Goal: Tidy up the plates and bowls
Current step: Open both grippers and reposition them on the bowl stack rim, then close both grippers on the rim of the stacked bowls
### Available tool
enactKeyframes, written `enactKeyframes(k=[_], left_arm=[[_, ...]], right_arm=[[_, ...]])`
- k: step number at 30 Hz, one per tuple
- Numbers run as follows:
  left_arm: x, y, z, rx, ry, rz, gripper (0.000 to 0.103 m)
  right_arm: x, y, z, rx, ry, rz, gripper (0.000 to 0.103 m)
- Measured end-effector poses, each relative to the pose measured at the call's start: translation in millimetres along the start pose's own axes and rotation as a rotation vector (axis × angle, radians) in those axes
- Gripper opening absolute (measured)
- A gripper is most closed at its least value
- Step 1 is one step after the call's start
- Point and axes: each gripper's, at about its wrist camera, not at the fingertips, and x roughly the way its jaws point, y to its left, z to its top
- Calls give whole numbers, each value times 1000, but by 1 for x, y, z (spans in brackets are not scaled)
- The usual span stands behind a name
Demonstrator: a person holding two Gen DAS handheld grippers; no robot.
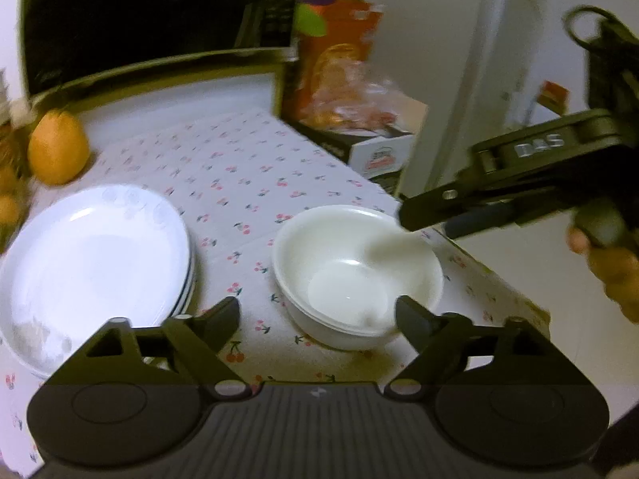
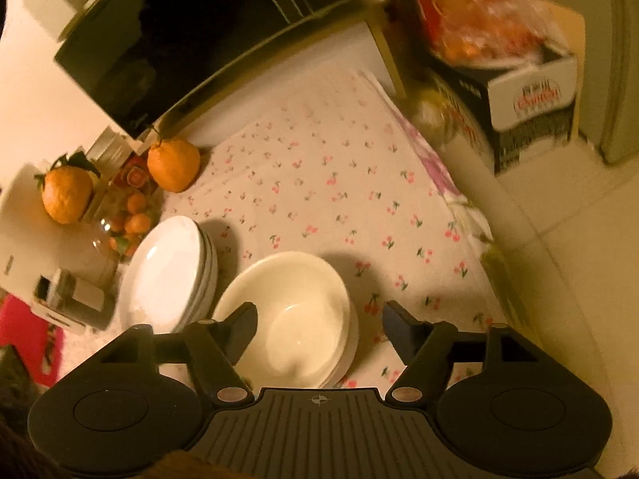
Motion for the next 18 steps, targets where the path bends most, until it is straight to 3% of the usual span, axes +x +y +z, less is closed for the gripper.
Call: enactKeyframes(k=[6,18], left_arm=[[5,-3,-10,31,6,-40,99],[24,-14,-16,95,26,-45,98]], right_arm=[[5,-1,-12,-57,-55,13,78],[25,-2,-12,-6,-67,22,78]])
